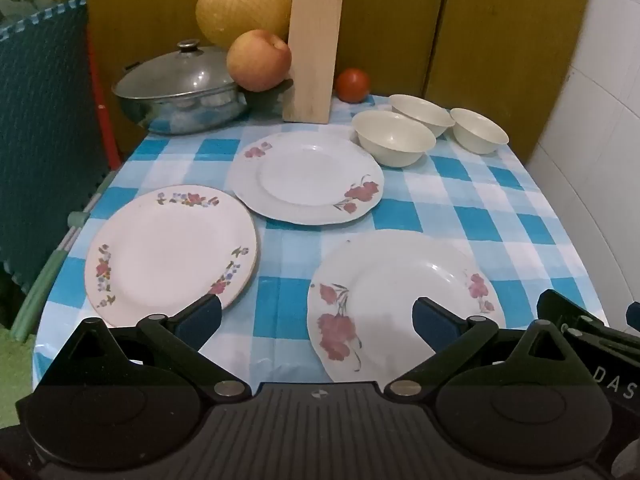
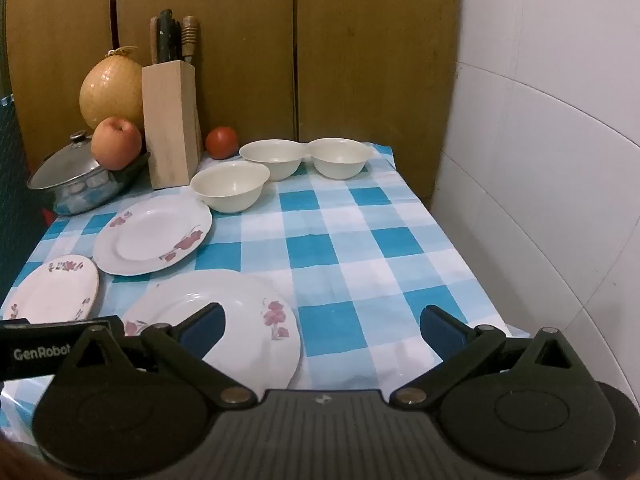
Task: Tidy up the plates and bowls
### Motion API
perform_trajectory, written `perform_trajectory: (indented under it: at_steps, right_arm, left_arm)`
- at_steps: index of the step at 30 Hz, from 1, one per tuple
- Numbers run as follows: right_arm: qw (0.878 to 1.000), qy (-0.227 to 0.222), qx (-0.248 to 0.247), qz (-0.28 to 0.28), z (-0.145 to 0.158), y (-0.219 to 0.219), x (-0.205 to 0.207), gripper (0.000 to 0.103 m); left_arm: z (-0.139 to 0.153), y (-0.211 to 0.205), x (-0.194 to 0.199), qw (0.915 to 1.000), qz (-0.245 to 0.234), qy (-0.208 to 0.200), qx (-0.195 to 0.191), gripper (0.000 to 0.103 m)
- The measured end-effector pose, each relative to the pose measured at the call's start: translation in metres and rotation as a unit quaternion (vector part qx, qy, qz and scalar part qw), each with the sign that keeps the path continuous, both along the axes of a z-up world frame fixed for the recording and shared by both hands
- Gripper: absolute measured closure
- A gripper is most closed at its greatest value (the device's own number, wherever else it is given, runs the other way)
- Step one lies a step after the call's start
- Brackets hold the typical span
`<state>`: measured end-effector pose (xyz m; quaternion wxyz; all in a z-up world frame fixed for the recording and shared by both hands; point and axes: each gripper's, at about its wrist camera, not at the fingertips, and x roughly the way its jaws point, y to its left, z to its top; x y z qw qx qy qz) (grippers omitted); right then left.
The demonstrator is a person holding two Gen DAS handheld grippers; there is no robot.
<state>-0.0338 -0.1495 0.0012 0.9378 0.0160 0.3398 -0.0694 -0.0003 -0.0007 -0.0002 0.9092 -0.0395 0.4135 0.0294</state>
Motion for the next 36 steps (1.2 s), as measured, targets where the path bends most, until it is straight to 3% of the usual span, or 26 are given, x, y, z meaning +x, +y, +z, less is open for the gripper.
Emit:
perform_trajectory:
  at_steps: [36]
  right_arm:
    - [1.000,0.008,0.009,0.005,-0.0025,0.0014,0.0028,0.003]
  left_arm:
    - [-0.0053,0.0003,-0.0004,0.9999,-0.008,0.012,-0.002,0.001]
